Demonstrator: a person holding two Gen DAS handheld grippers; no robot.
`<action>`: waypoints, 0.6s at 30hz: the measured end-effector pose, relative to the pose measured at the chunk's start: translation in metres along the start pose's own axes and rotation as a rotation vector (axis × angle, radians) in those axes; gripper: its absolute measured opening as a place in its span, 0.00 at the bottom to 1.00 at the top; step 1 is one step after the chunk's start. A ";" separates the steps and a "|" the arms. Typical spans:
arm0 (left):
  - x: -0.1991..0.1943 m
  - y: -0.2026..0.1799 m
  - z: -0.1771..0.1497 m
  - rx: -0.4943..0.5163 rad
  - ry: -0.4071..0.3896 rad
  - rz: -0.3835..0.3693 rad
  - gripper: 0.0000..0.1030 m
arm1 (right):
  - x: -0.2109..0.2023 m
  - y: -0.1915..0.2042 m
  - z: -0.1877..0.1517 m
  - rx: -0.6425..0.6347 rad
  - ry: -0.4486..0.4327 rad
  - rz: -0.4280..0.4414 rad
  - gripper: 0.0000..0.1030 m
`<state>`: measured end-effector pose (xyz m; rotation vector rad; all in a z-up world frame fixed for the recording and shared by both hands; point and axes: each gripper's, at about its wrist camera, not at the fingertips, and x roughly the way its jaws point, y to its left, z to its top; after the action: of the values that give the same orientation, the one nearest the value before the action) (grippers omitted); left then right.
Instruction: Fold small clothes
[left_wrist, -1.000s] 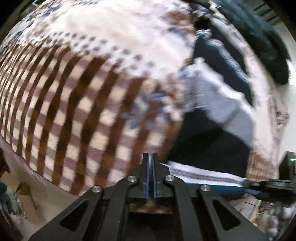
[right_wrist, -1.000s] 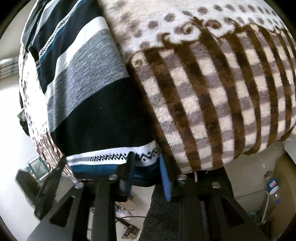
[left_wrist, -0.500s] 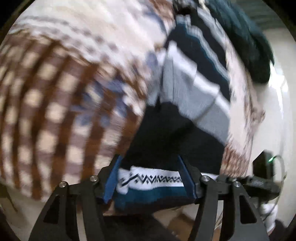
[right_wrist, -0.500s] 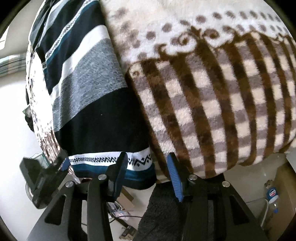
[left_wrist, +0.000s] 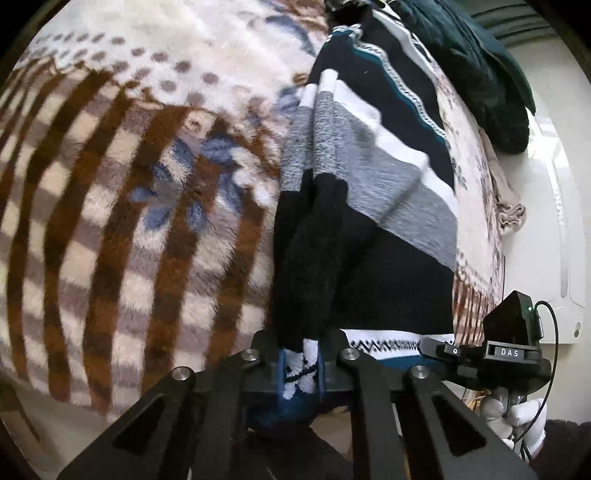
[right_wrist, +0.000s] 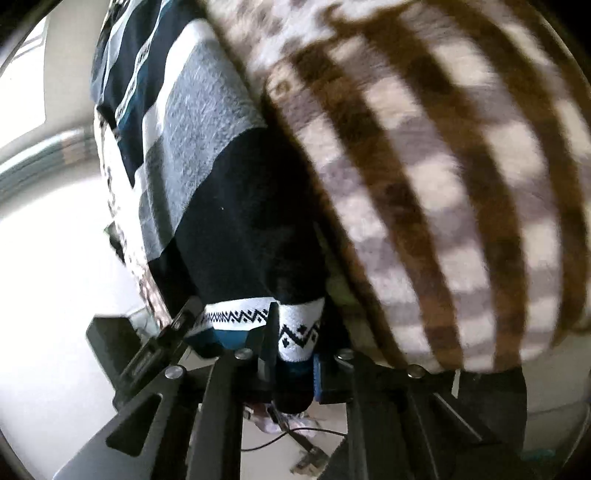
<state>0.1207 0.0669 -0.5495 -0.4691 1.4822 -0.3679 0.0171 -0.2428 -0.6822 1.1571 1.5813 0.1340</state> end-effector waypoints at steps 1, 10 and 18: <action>0.000 -0.003 0.000 -0.005 0.005 -0.010 0.09 | -0.005 -0.001 -0.003 0.018 -0.012 0.009 0.12; -0.062 -0.058 0.034 0.025 -0.061 -0.108 0.09 | -0.067 0.047 -0.001 -0.064 -0.061 0.013 0.11; -0.121 -0.125 0.157 0.151 -0.247 -0.206 0.09 | -0.148 0.162 0.049 -0.229 -0.256 0.062 0.11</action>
<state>0.2759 0.0327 -0.3776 -0.5281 1.1611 -0.5600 0.1385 -0.2893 -0.4982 1.0016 1.2702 0.1943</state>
